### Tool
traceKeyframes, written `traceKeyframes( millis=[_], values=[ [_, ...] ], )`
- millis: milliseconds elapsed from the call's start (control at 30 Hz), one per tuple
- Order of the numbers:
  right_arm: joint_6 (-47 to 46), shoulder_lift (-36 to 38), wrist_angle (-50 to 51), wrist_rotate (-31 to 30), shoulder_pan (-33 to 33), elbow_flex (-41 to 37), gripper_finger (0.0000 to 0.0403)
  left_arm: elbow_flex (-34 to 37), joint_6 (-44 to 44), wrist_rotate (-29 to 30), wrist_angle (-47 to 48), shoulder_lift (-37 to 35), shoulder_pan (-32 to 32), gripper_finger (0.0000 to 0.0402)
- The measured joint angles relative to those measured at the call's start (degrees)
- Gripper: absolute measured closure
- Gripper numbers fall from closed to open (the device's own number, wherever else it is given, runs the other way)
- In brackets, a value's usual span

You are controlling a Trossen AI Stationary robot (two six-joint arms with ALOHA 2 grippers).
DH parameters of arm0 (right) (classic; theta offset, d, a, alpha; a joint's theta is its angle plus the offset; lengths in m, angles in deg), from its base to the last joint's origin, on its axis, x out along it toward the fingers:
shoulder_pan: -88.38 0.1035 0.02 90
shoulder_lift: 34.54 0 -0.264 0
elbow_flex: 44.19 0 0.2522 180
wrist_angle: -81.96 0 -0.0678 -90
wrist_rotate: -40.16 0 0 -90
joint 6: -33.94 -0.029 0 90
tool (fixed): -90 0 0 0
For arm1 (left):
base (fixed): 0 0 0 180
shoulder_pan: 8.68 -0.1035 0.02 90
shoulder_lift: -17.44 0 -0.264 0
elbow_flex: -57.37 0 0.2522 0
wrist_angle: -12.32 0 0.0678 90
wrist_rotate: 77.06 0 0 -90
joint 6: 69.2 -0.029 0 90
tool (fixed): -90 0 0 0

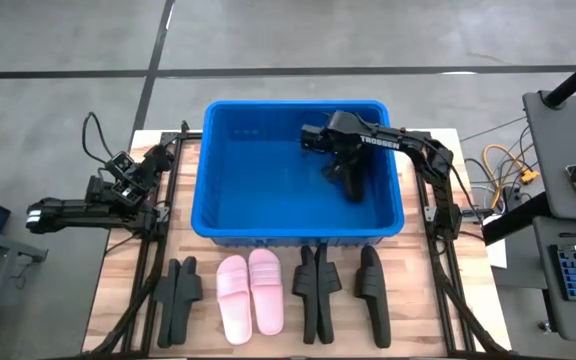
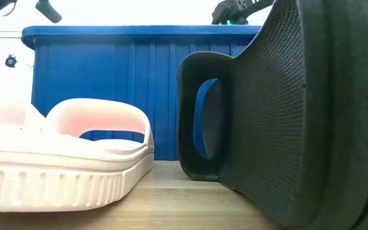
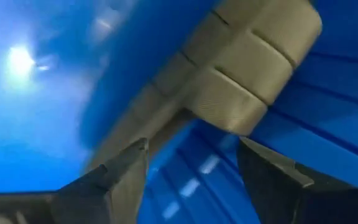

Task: Pick and place slides into bin
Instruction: Put the black slipper into the blue bin

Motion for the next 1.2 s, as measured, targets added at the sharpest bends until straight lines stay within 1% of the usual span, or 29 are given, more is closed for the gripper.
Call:
traceKeyframes(
  millis=[67,133,200,233,267,333,433,533,567,667,733,867,1000,1100,1200],
  values=[
    [0.0,0.1,-0.8,-1.1,0.1,2.9,0.0162,0.0,0.0,0.0,0.0,0.0,0.0,0.0218],
    [-0.4,0.2,-2.2,-6.5,0.0,5.2,0.0166,0.0,0.0,0.0,0.0,0.0,0.0,0.0218],
    [-1.4,0.2,-4.1,-12.2,-0.9,7.1,0.018,0.0,0.0,0.0,0.0,0.0,0.0,0.0218],
    [-2.3,0.2,-4.7,-13.4,-1.7,7.9,0.0191,0.1,0.0,0.0,0.0,0.0,0.0,0.0218],
    [-3.2,0.2,-5.4,-13.3,-2.7,8.7,0.0205,0.1,0.0,0.0,0.0,0.0,0.0,0.0218],
    [-3.9,0.2,-6.3,-10.7,-4.8,9.4,0.0241,0.1,0.0,0.0,0.0,0.0,0.0,0.0218],
    [-3.4,0.2,-7.0,-7.4,-7.6,8.8,0.0308,0.1,0.0,-0.1,0.0,0.0,0.0,0.0218],
    [-2.8,0.2,-7.1,-6.1,-9.8,7.1,0.0375,0.1,0.0,-0.8,0.0,-0.1,0.0,0.0218],
    [-2.8,0.2,-7.3,-5.9,-10.4,6.4,0.0383,0.1,0.0,-1.0,0.0,-0.1,0.0,0.0218],
    [-2.7,0.2,-9.9,-5.6,-11.2,4.0,0.0388,0.1,0.0,-1.2,0.0,-0.1,0.0,0.0218],
    [-2.7,0.2,-11.6,-4.5,-11.4,2.0,0.0392,0.1,0.0,-1.1,0.0,-0.1,0.0,0.0218],
    [-3.3,0.2,-19.3,-0.5,-11.4,-3.2,0.0394,0.1,0.0,-1.2,0.0,-0.1,0.0,0.0218],
    [-5.3,0.2,-26.0,1.4,-11.3,-8.9,0.0394,0.1,0.0,-1.2,0.0,-0.1,0.0,0.0218],
    [-5.9,0.2,-26.2,0.4,-11.3,-11.6,0.0394,0.1,0.0,-1.2,0.0,-0.2,0.0,0.0218],
    [-5.2,0.5,-26.2,-1.5,-10.9,-12.3,0.0394,0.1,0.0,-1.2,0.0,-0.2,0.0,0.0218]
  ],
)
